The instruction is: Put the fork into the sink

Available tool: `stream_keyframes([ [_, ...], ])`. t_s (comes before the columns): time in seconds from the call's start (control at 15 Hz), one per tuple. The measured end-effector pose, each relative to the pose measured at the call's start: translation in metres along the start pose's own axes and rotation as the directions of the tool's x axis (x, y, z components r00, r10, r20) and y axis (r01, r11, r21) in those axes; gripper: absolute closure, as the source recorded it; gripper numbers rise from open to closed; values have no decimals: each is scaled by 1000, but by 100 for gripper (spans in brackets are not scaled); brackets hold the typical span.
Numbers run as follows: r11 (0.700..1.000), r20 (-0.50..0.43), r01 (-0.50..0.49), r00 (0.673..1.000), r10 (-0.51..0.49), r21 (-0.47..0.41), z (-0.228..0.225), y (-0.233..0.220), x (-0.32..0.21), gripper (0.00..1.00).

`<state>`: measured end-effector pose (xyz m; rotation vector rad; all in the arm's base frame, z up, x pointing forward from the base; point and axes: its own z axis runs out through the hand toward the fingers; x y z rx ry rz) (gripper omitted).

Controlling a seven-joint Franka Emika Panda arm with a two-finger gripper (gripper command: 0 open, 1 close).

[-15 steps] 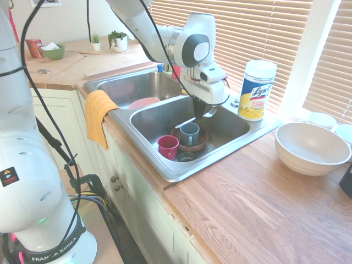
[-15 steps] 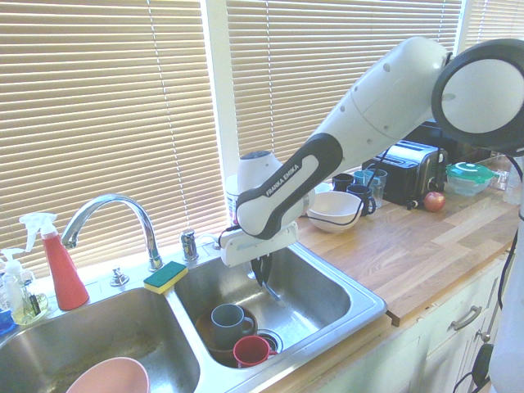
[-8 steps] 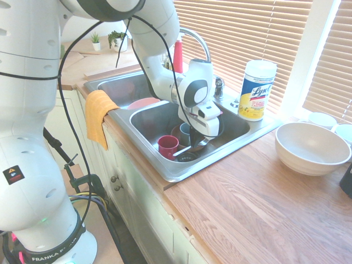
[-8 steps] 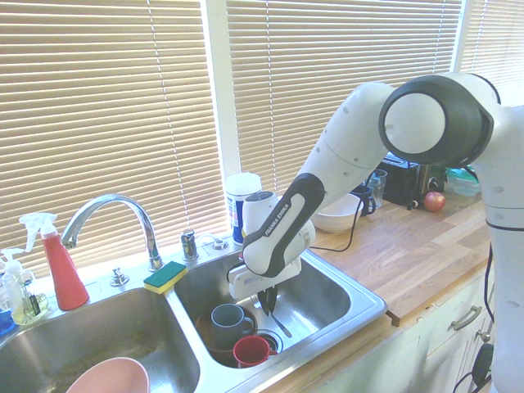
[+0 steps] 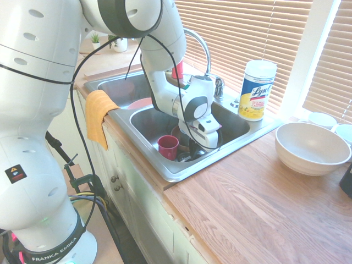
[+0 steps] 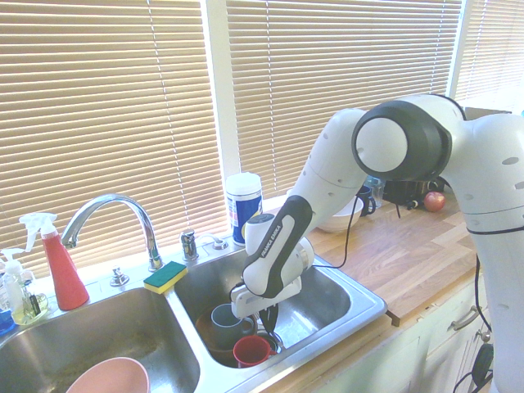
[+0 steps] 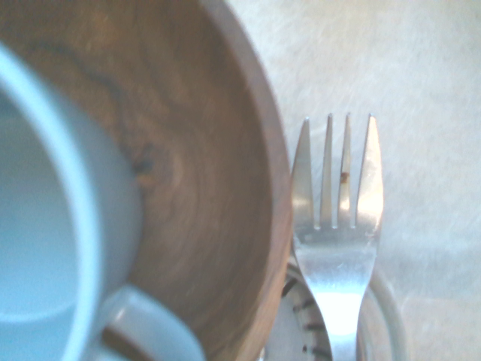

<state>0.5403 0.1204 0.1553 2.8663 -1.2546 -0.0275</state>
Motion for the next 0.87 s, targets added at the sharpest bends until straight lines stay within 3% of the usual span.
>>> stream_keyframes([
  [0.53,1000,-15,3,1000,-3,20,-10,-8,5,0],
  [0.87,998,-36,60,998,-60,-6,-93,-7,6,0],
])
